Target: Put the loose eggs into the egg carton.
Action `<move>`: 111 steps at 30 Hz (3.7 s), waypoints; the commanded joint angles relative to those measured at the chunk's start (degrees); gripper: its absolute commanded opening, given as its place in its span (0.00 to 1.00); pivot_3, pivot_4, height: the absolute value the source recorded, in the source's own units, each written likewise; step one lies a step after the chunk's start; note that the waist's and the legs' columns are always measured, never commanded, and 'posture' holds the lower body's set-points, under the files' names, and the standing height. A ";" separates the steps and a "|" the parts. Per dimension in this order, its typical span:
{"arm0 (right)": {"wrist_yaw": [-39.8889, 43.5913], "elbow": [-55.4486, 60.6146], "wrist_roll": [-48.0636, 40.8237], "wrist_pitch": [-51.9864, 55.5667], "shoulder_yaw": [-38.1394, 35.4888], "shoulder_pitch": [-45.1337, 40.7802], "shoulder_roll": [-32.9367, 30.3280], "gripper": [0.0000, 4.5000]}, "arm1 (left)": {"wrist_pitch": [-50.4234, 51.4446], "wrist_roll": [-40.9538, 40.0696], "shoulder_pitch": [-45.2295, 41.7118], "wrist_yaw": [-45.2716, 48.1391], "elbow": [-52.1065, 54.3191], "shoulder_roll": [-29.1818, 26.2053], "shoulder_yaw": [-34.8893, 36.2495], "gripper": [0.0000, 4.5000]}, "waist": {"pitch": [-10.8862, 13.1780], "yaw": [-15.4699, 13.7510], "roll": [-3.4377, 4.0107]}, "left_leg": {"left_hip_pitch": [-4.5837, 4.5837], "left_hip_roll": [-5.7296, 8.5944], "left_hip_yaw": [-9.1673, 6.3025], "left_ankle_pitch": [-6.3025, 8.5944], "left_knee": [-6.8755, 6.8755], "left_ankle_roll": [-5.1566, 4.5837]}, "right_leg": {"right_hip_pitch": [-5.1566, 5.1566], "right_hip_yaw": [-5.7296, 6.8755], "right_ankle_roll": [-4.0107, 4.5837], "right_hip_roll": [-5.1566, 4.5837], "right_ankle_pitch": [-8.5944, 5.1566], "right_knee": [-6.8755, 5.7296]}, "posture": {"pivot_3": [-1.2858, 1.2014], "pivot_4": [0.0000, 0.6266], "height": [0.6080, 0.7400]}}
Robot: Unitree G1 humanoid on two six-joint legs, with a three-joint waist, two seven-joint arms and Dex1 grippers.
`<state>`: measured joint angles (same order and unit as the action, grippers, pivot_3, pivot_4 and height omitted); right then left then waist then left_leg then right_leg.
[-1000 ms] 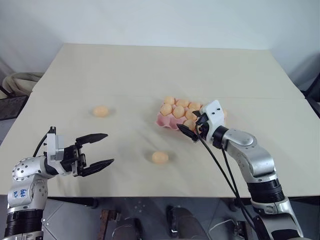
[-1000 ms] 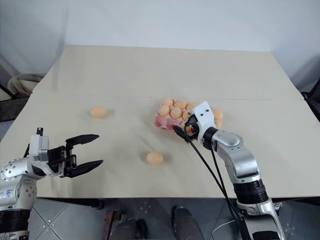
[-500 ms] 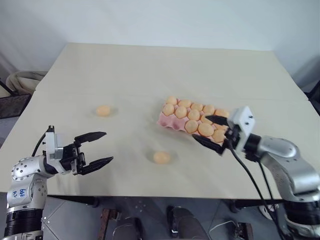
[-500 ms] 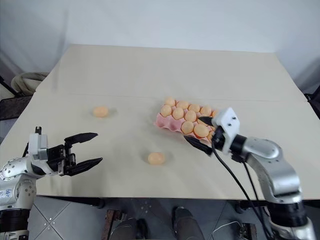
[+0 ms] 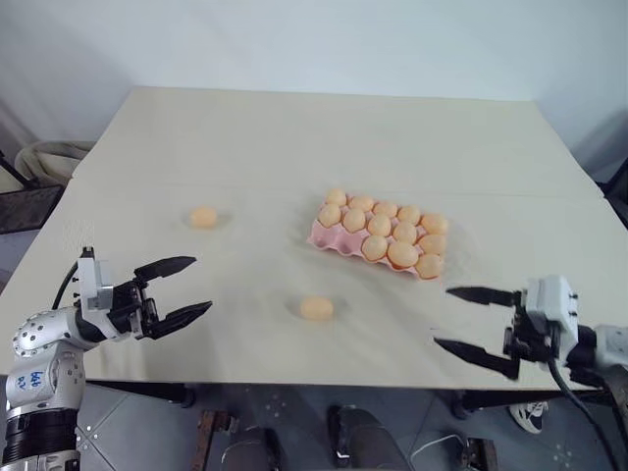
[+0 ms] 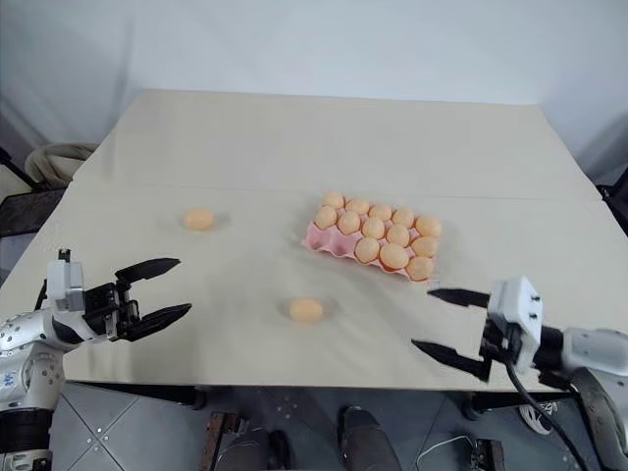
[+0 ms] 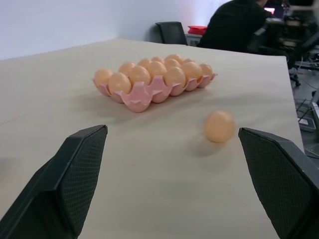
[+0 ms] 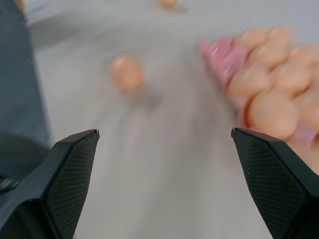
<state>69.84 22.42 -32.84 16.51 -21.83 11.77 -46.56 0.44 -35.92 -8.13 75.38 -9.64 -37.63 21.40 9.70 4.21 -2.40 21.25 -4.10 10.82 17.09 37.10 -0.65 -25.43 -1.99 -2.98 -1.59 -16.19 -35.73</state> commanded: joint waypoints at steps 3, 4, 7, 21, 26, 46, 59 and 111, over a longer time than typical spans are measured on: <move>3.23 0.38 -0.11 -3.30 -4.35 3.60 -2.23 0.99 | -1.32 -0.24 -1.35 1.09 -1.13 -1.23 1.12 1.00 | 0.00 0.24 -0.01 | 0.00 0.01 0.01 0.00 0.02 0.00 | 0.02 -0.02 0.00 -0.02 0.00 -0.01 | 0.52 0.24 1.00; 3.10 0.34 -0.22 -3.30 -4.55 3.78 -2.32 0.99 | -1.36 -0.17 -1.56 1.27 -1.47 -1.35 1.08 1.00 | 0.00 0.27 -0.01 | -0.01 0.01 0.01 0.01 0.03 0.01 | 0.03 -0.01 0.02 -0.02 -0.01 -0.01 | 0.52 0.24 1.00; 2.16 0.85 -0.83 -2.81 -4.55 3.38 -2.29 0.99 | -1.58 -0.06 -2.45 1.57 -2.58 -1.70 1.04 1.00 | 0.00 0.24 -0.01 | -0.03 0.01 0.00 0.01 0.03 0.04 | 0.02 -0.01 0.12 -0.02 -0.06 -0.05 | 0.52 0.24 1.00; -8.26 3.76 -0.61 3.38 7.04 -8.94 1.88 0.99 | -1.35 -0.25 -2.58 1.80 -1.96 -2.49 1.48 1.00 | 0.00 0.71 -0.01 | -0.03 0.01 -0.03 0.06 0.05 0.24 | 0.02 -0.01 0.22 -0.04 -0.10 -0.10 | 0.52 0.24 1.00; -16.61 0.42 5.09 6.29 18.90 -20.38 9.38 0.99 | -1.05 -0.47 -1.69 1.21 -0.17 -1.94 1.39 1.00 | 0.00 0.60 -0.01 | -0.04 -0.01 -0.08 -0.05 0.02 0.44 | -0.05 0.02 0.34 -0.02 -0.12 -0.22 | 0.52 0.24 1.00; -18.00 -11.32 16.97 6.80 40.51 -34.13 20.39 0.99 | -1.06 -1.71 2.72 -1.03 4.67 -0.87 2.22 1.00 | -0.01 0.60 -0.02 | 0.05 -0.09 -0.11 -0.16 0.00 0.38 | -0.12 0.19 0.31 0.01 -0.12 -0.24 | 0.52 0.24 1.00; -18.20 -14.89 20.73 5.64 41.39 -36.03 23.24 0.62 | -1.43 -1.84 3.17 -1.90 4.98 -0.61 1.96 1.00 | -0.01 0.68 -0.02 | 0.06 -0.10 -0.11 -0.22 -0.02 0.53 | -0.12 0.21 0.32 0.00 -0.12 -0.22 | 0.52 0.24 1.00; -15.63 -8.78 11.78 4.17 15.20 -34.76 10.44 0.99 | -3.30 -0.24 2.55 -5.73 3.21 0.39 2.90 1.00 | 0.01 0.34 0.01 | 0.14 -0.19 -0.11 -0.17 -0.07 0.63 | -0.17 0.26 0.32 0.09 -0.14 -0.13 | 0.52 0.24 1.00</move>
<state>52.65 10.92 -18.56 23.52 -2.53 -24.72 -34.77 -1.93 -36.11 -5.88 70.55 -7.60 -36.74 22.71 9.71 4.55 -2.39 21.38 -4.29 10.71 16.92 37.05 -0.04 -25.58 -1.73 -2.66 -1.50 -16.33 -35.86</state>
